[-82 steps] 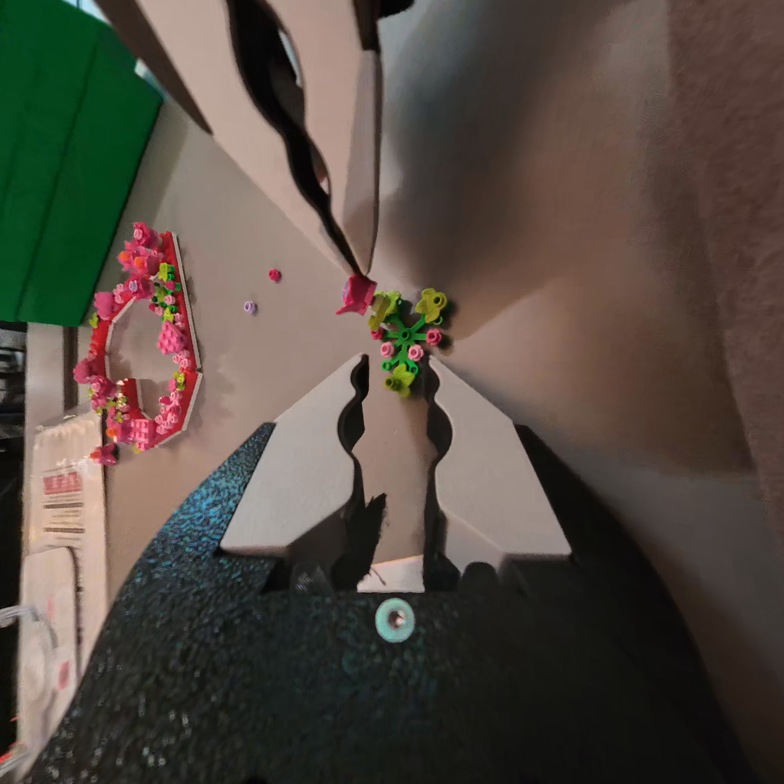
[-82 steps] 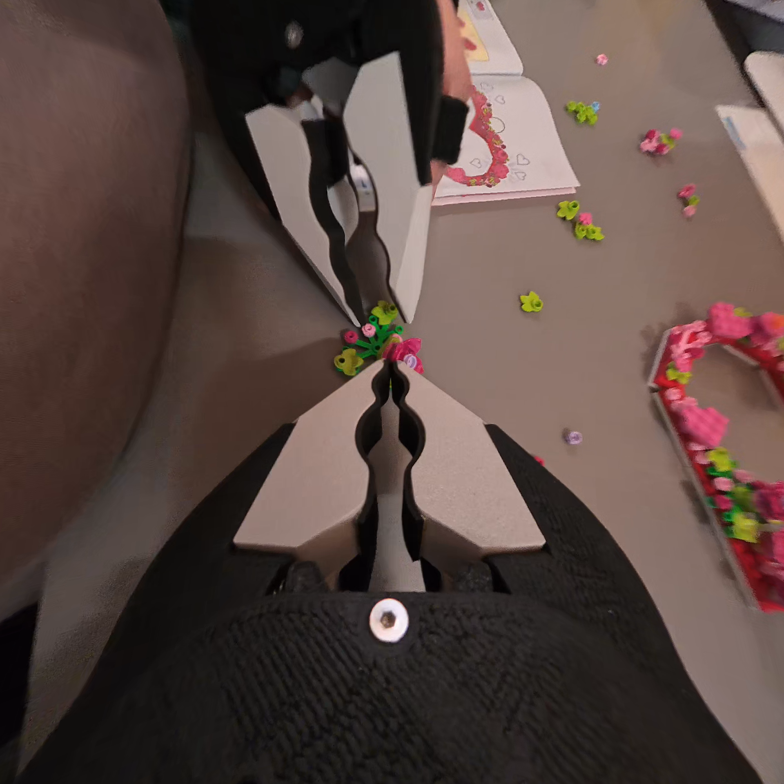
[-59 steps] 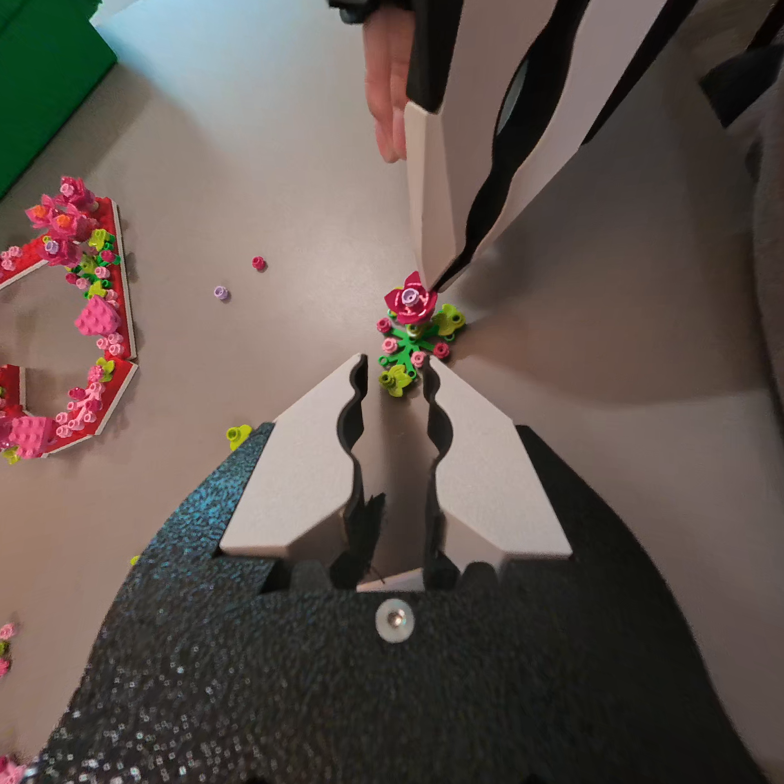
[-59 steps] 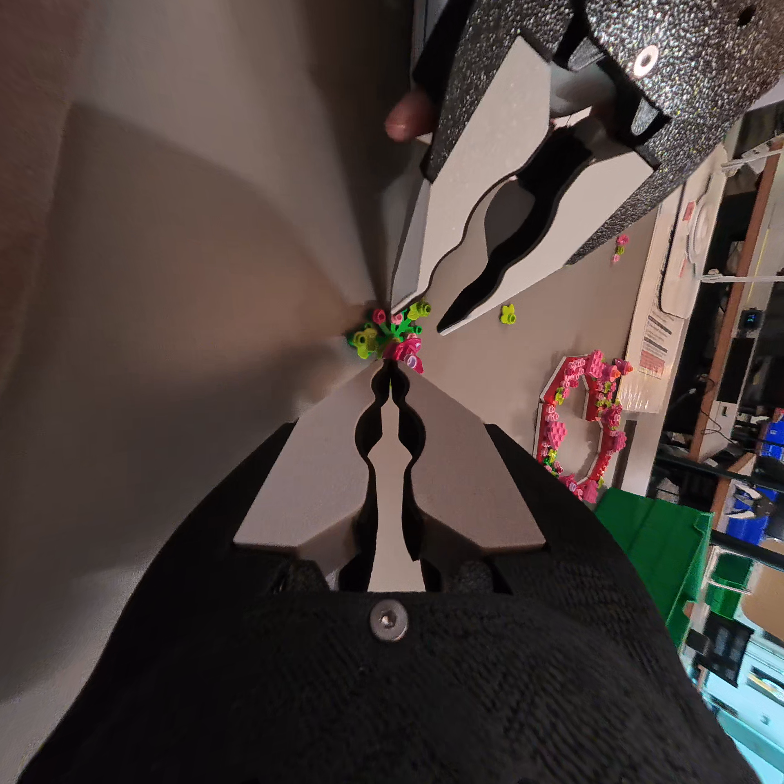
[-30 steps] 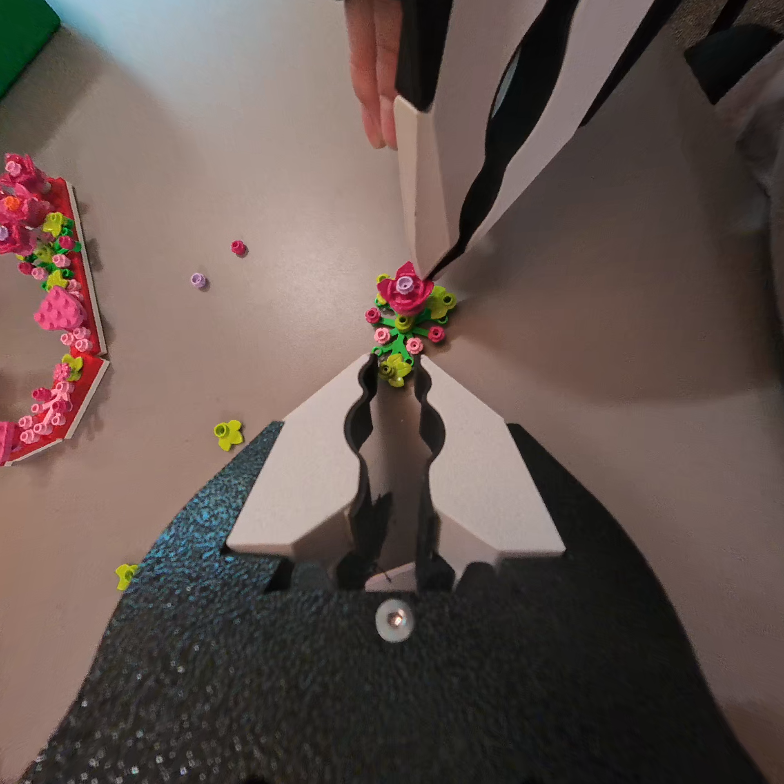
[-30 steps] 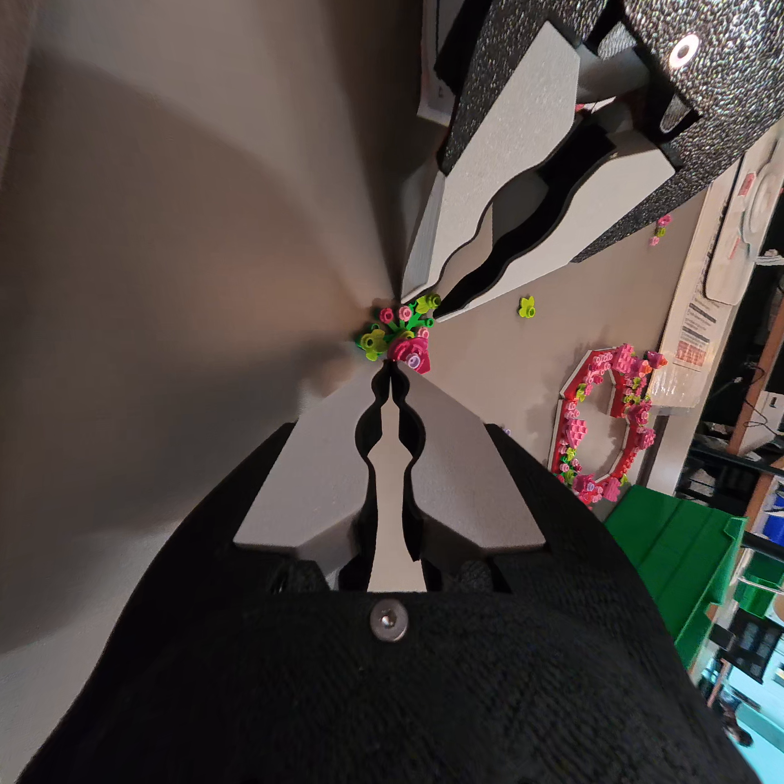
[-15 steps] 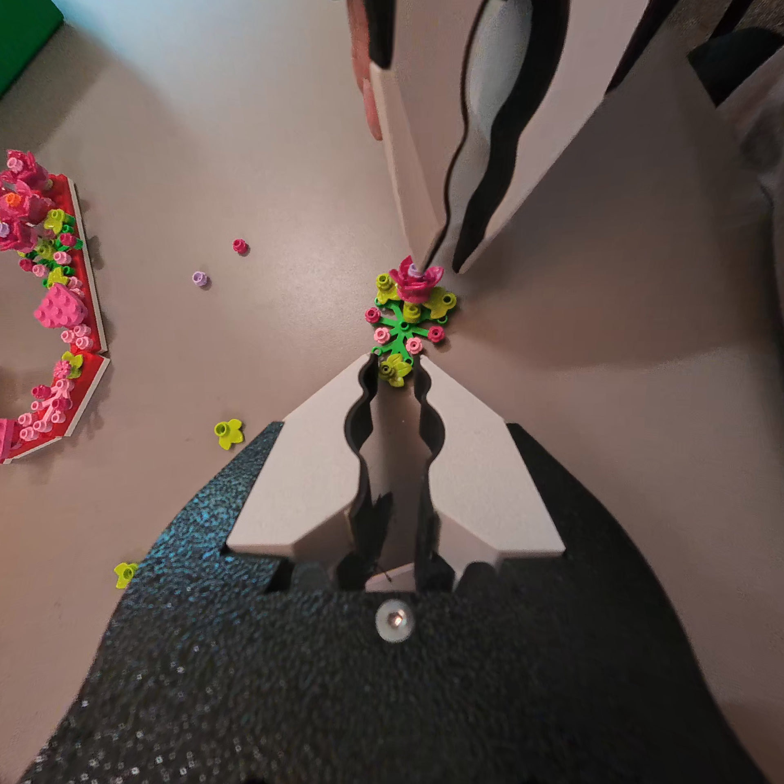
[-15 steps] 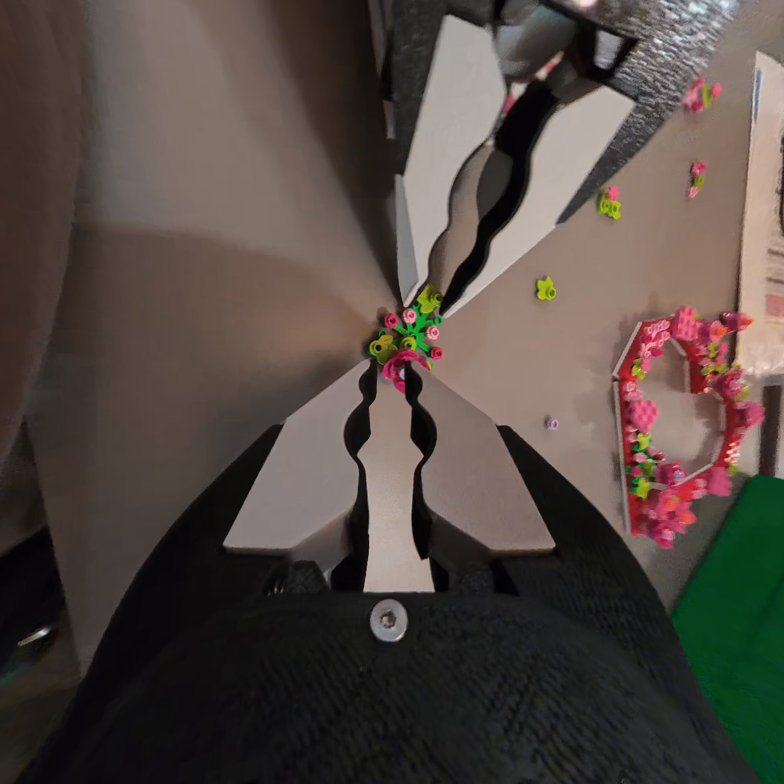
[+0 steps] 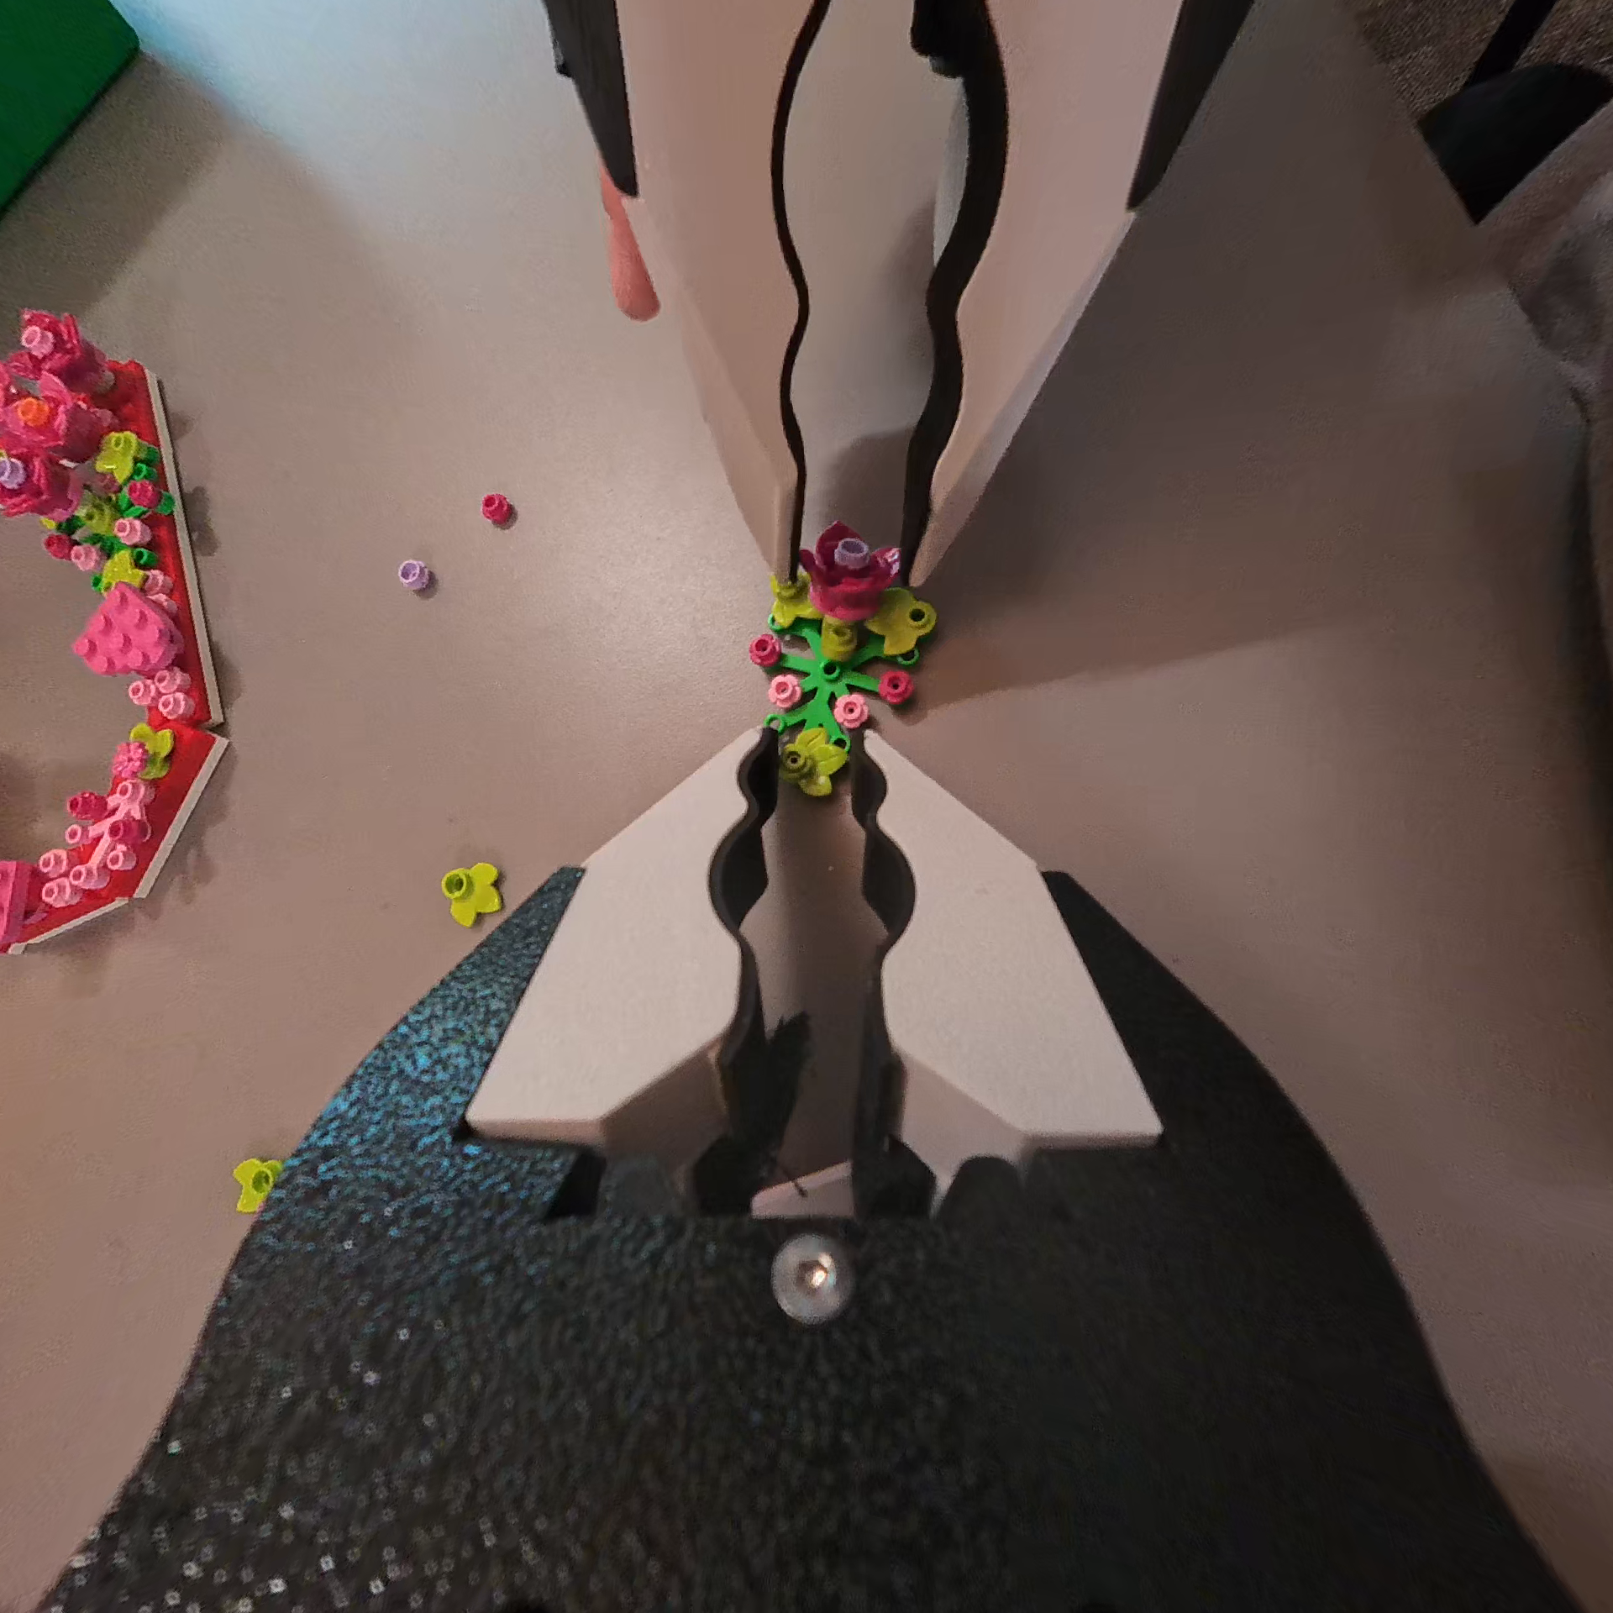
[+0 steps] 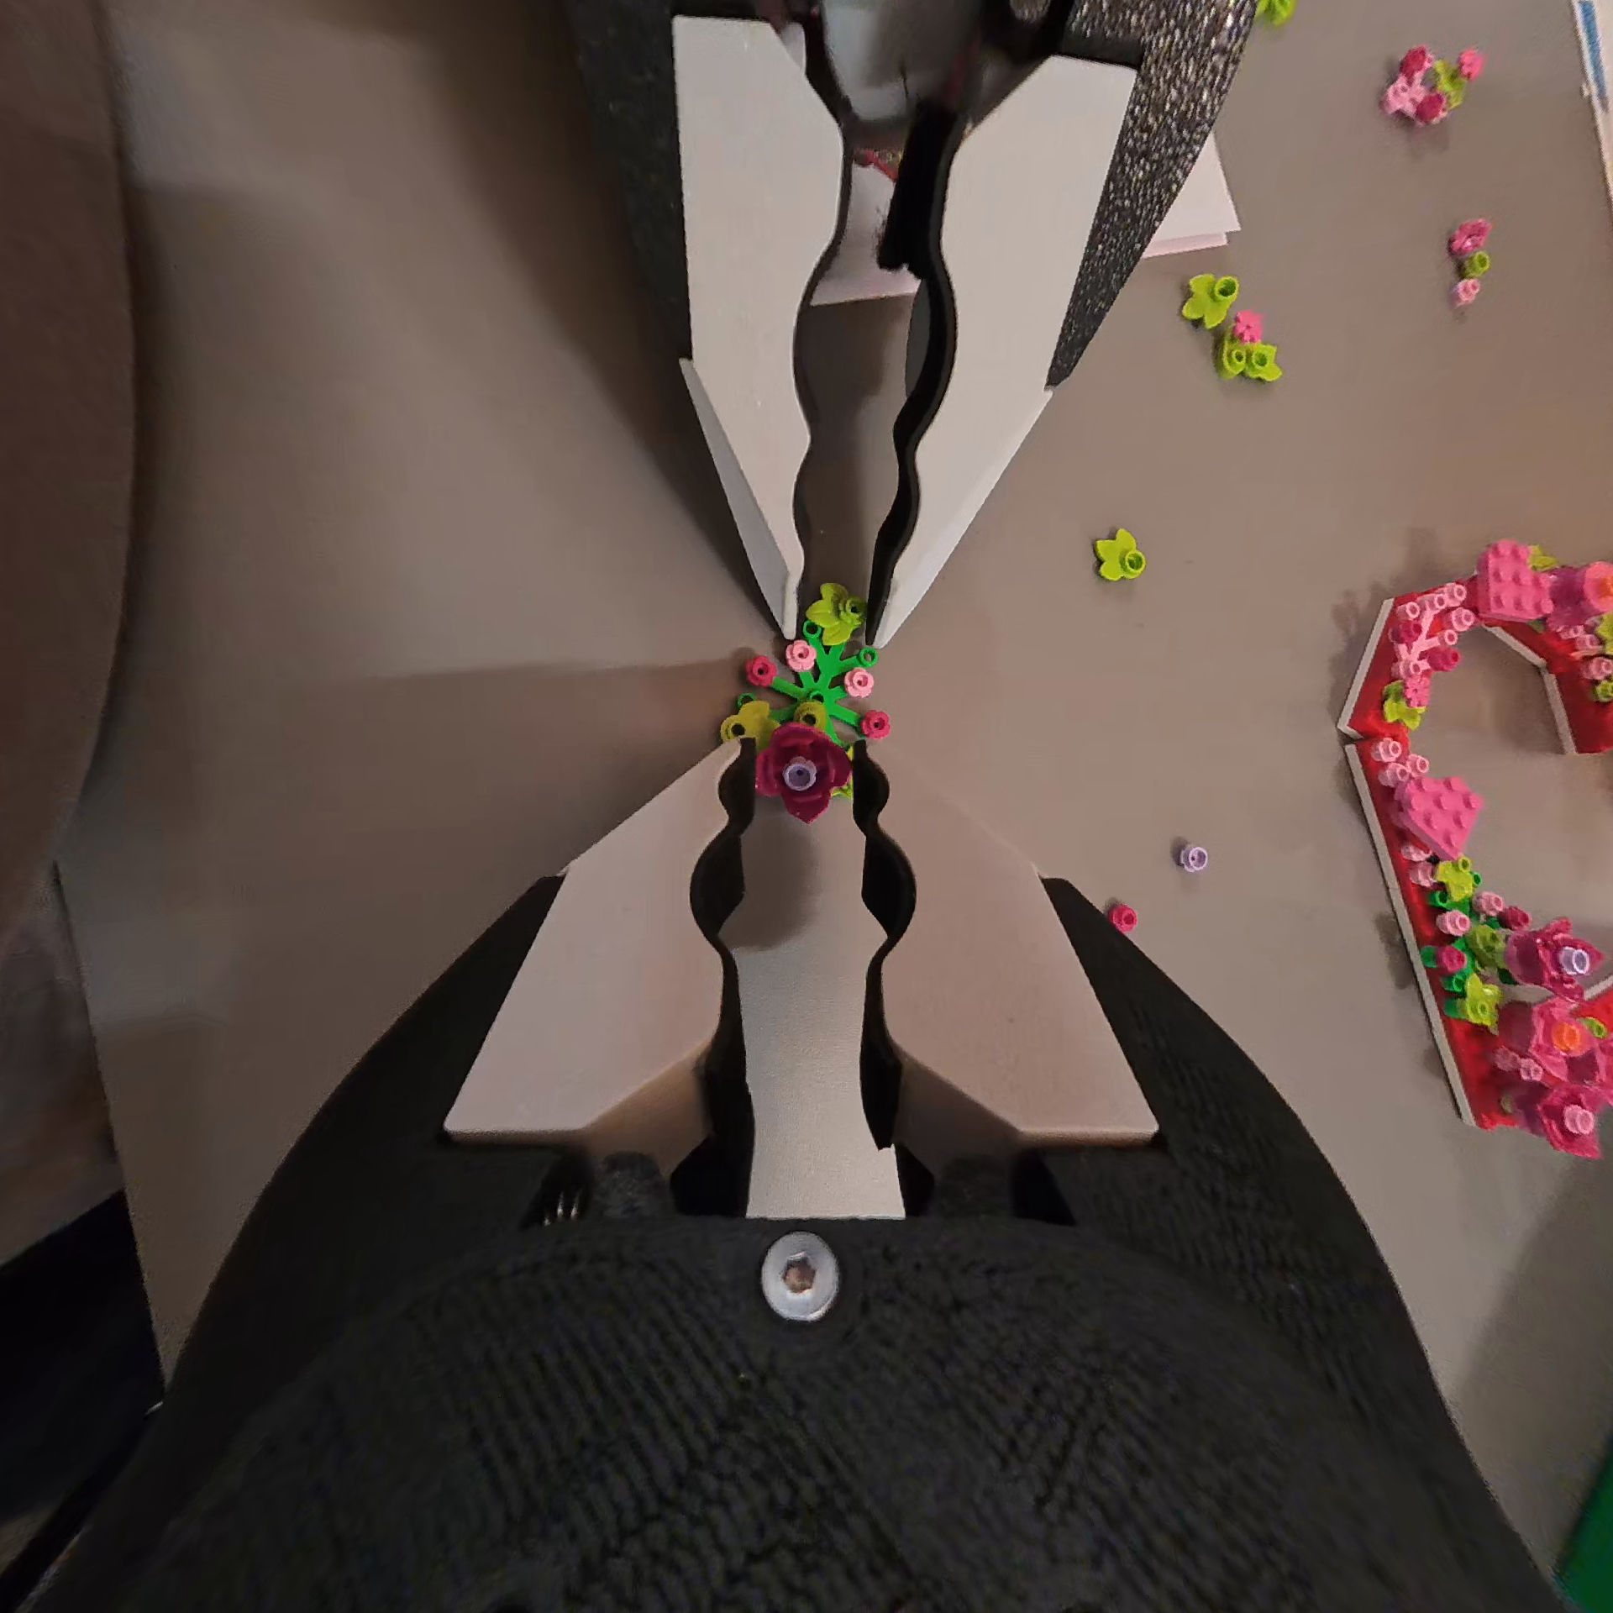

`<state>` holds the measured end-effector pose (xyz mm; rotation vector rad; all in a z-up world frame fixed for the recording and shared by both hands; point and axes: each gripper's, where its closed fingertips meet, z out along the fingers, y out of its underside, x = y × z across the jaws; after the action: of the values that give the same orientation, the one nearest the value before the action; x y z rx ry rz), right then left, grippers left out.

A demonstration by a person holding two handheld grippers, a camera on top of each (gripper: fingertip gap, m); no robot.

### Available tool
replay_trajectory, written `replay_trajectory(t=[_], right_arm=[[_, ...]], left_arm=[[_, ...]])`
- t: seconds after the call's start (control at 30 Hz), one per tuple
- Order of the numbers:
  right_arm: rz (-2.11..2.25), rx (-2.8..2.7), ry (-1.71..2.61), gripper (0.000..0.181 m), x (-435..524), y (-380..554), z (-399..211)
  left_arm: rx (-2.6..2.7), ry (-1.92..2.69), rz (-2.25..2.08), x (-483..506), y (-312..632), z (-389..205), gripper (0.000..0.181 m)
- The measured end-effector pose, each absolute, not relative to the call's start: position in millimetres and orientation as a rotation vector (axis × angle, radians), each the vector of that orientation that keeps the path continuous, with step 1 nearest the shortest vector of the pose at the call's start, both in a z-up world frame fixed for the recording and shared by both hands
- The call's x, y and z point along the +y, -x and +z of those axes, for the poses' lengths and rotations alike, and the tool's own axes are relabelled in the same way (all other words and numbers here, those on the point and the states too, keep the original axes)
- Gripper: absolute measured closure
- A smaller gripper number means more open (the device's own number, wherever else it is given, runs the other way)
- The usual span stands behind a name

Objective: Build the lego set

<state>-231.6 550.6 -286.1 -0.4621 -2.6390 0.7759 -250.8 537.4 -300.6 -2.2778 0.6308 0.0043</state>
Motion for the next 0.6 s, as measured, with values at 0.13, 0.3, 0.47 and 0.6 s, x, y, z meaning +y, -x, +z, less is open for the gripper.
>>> replay_trajectory(t=[0.13,0.3,0.47,0.6], right_arm=[[0.762,-2.641,0.481,0.181,549.9,238.8,-279.9],[0.682,-2.676,0.487,0.181,553.6,241.9,-278.4],[0.826,-2.731,0.601,0.162,557.0,231.5,-276.7],[0.840,-2.653,0.704,0.145,558.1,233.0,-283.1]], left_arm=[[0.616,2.282,0.010,538.3,251.1,-300.5,0.167],[0.603,2.284,0.018,538.7,251.4,-300.6,0.167],[0.591,2.280,0.011,538.8,251.4,-300.6,0.167],[0.587,2.276,0.009,539.2,250.9,-300.7,0.167]])
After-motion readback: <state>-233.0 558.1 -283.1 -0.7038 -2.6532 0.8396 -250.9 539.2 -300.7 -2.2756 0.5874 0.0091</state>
